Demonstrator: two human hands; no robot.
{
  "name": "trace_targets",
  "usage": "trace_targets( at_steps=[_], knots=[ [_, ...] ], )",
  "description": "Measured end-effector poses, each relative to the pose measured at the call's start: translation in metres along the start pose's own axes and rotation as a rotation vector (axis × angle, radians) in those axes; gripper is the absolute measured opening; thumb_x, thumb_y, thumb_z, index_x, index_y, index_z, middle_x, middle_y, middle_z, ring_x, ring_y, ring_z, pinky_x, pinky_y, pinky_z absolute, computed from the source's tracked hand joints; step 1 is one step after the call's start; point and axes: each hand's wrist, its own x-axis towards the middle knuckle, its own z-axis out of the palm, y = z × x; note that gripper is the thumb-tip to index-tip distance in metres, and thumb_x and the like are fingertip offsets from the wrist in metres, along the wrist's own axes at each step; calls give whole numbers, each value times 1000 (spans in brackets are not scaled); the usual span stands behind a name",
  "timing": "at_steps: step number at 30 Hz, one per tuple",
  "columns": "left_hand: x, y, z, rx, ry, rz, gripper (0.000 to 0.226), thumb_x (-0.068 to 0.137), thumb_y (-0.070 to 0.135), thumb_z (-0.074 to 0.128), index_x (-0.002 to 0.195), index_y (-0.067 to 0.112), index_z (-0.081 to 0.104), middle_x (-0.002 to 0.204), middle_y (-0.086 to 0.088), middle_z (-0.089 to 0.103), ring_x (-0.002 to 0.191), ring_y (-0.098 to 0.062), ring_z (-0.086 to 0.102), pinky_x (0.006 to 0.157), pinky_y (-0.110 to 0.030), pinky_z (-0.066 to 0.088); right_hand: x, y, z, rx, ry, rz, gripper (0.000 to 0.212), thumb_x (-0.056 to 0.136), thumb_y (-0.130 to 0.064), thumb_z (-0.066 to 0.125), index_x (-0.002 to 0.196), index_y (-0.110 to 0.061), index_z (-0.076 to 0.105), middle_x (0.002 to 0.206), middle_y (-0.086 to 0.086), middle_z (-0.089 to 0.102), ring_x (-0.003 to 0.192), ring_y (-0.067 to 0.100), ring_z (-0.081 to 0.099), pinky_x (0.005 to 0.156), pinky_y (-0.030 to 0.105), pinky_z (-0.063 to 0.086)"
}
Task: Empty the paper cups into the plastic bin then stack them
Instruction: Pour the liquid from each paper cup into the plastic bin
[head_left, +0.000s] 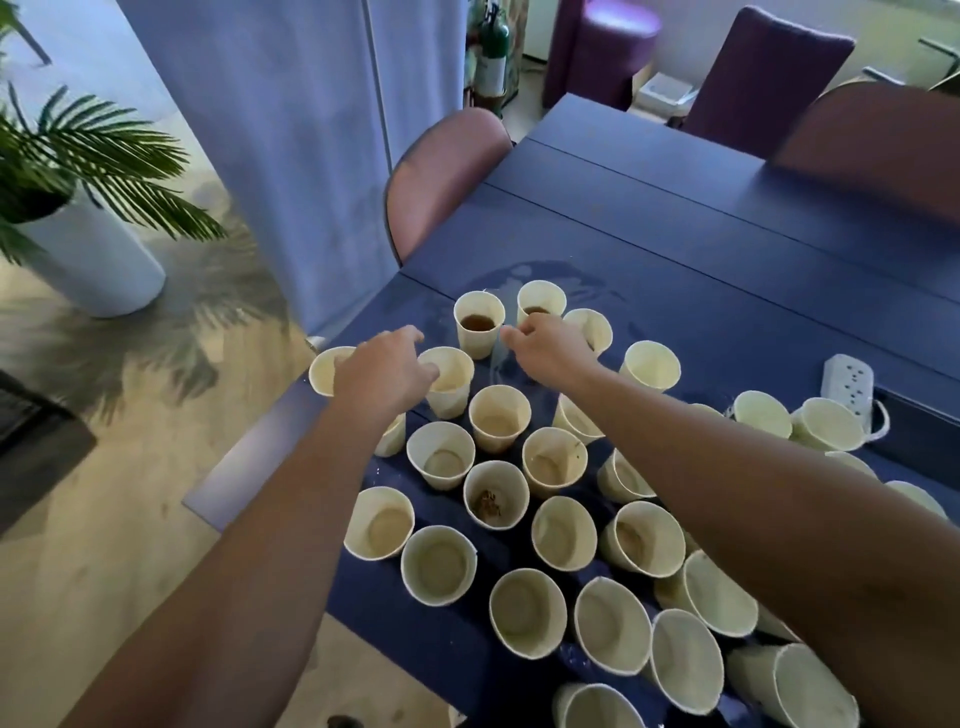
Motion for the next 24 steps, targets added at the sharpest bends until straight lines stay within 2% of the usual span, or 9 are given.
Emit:
trace_targets(
  at_steps=[4,7,11,14,17,20,24],
  knots=[
    [-18,1,-2,-94,11,58,41,95,36,56,136,31,55,129,3,64,115,-24,60,103,-50,45,22,-8,9,139,-49,175,56,100,-58,37,85,-11,63,81,8,72,68,21,65,69,34,54],
    [-29,2,0,-152,0,101,37,96,36,56,133,32,56,127,6,65,110,-23,62,102,-50,45,32,-14,16,144,-58,215,61,101,-60,30,86,-11,63,82,9,73,72,24,70,71,35,58],
    [-39,1,7,-218,1,147,34,97,36,58,131,33,59,123,7,67,112,-20,62,103,-52,44,42,-21,22,90,-32,231,46,104,-42,34,92,-9,65,85,10,71,75,24,68,59,29,49],
    [-44,-1,12,-247,18,178,32,96,36,60,129,32,62,120,7,69,109,-19,63,100,-49,47,46,-23,26,51,-12,228,29,100,-24,41,90,-9,65,85,11,71,72,24,68,67,31,57],
    [-48,-4,16,-287,37,201,30,96,36,62,126,31,65,116,8,69,105,-17,64,96,-47,50,45,-25,29,64,33,222,28,100,-28,42,86,-13,61,83,9,69,72,23,68,73,35,60],
    [-51,-7,19,-315,54,202,29,96,35,63,125,31,66,112,9,69,103,-14,63,95,-43,51,43,-22,27,85,46,208,31,98,-34,43,89,-13,63,82,8,72,73,24,69,73,36,59],
    [-56,-5,20,-336,44,194,28,97,33,61,124,31,66,111,11,68,103,-14,62,92,-37,51,32,-16,15,68,45,163,33,97,-37,45,86,-12,62,80,6,71,64,20,61,59,30,48]
  ],
)
